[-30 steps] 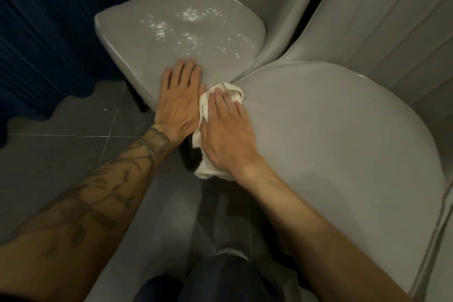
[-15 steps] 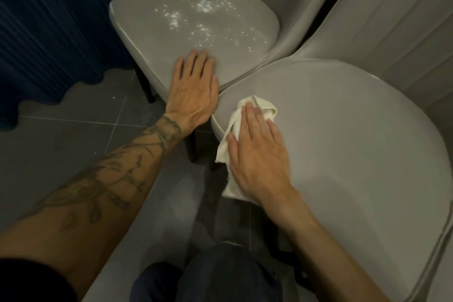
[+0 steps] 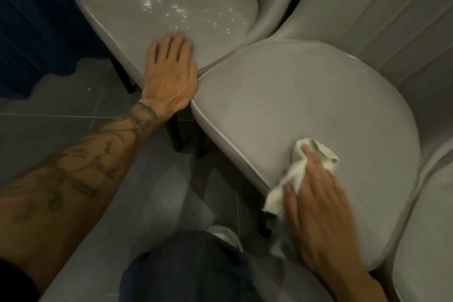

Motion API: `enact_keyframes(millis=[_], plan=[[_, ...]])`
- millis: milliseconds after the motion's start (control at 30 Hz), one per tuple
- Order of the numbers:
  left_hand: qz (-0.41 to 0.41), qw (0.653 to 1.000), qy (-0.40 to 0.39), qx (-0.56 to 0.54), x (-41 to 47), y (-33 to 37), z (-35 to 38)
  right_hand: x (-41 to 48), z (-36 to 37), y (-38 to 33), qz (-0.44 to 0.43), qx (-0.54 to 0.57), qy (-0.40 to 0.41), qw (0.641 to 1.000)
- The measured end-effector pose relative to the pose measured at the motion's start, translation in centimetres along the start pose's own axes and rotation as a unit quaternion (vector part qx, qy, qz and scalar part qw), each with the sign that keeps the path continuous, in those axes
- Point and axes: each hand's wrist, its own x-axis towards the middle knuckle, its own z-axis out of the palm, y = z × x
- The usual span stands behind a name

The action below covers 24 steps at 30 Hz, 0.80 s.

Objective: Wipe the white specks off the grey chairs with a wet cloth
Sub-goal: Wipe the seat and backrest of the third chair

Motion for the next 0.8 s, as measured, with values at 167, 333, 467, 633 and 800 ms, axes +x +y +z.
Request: enact_keyframes(millis=[167,333,467,633,800], plan=[[0.002,1.000,0.017,-0.013,0.0,0.0,0.2,-3.1,-0.7,0.4,0.065,-0.012,0.001,0.998],[0.012,1.000,0.021,-0.015,0.0,0.1,0.0,8.0,2.8,-8.0,0.036,-0.004,0.014,0.999],[0.014,0.999,0.030,-0.015,0.1,-0.2,0.2,10.4,3.2,-8.0,0.017,0.002,-0.004,1.000],[0.025,0.998,0.046,-0.019,0.2,-0.3,0.6,0.2,-0.2,1.7,0.063,0.053,-0.018,0.996],[0.024,0.998,0.048,-0.044,1.0,0.1,0.8,-3.6,-4.1,9.3,0.195,0.120,0.035,0.973]])
